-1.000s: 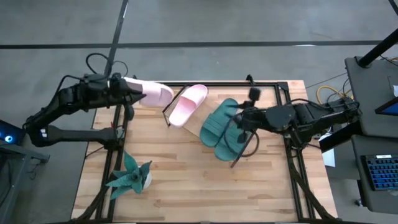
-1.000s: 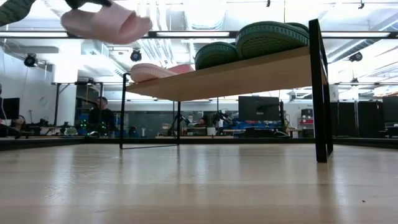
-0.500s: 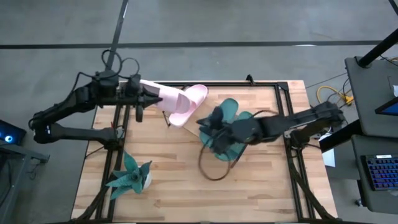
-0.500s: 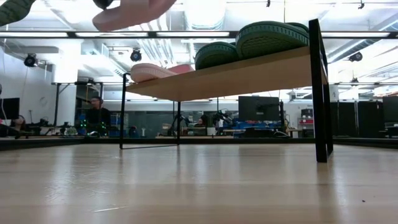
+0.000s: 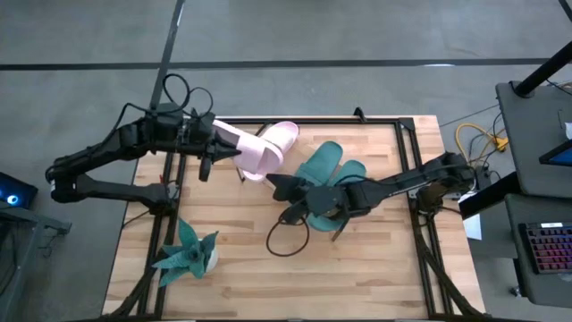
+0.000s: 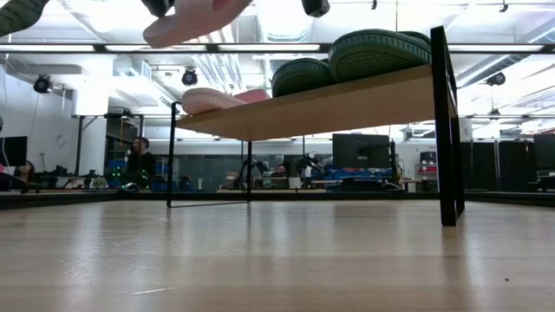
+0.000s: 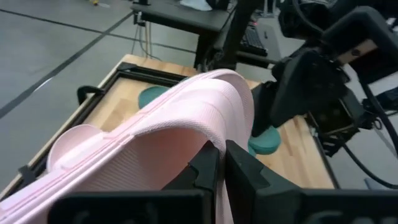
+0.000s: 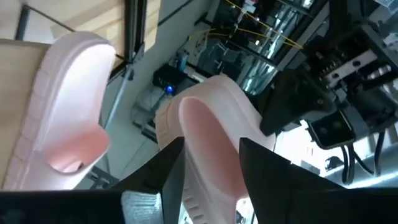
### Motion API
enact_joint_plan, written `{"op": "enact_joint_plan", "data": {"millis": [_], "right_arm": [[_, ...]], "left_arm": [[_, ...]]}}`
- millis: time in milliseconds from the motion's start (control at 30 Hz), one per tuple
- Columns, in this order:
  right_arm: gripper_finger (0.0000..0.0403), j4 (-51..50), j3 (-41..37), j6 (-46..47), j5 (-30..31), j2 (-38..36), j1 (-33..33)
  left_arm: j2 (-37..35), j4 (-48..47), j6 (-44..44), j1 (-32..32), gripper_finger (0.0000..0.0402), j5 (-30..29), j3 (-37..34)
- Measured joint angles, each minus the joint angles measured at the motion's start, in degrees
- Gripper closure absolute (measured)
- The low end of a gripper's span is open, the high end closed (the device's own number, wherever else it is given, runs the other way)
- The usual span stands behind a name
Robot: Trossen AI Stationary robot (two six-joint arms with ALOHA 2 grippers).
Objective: Pick and place slides into the shelf
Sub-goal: Put the pink slide on the shelf
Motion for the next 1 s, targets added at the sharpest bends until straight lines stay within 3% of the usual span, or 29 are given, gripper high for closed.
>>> {"op": "enact_joint_plan", "data": {"millis": [400, 633, 767, 900, 1000], "right_arm": [[0.0247, -1.59, 0.19, -3.69, 6.16, -0.79, 0.32], [0.0252, -0.82, 0.18, -4.32, 6.65, -0.74, 0.53], [0.0292, 0.32, 0.17, -0.97, 6.85, -0.74, 0.51], [0.037, 0.06, 0.14, 0.07, 7.15, -0.7, 0.6], [0.0377, 0.12, 0.14, 1.04, 7.16, -0.68, 0.55]], "left_arm": [[-1.09, -0.21, -1.51, -1.16, 0.0401, 1.07, 0.34], [0.13, -0.08, -1.55, -2.07, 0.0401, 1.14, 0.31], [1.31, 0.49, -1.3, -2.74, 0.0401, 1.2, 0.56], [1.59, 1.85, -1.09, -3.04, 0.0401, 1.01, 0.57], [1.42, 1.82, 1.37, -3.04, 0.0401, 2.09, 0.59]]}}
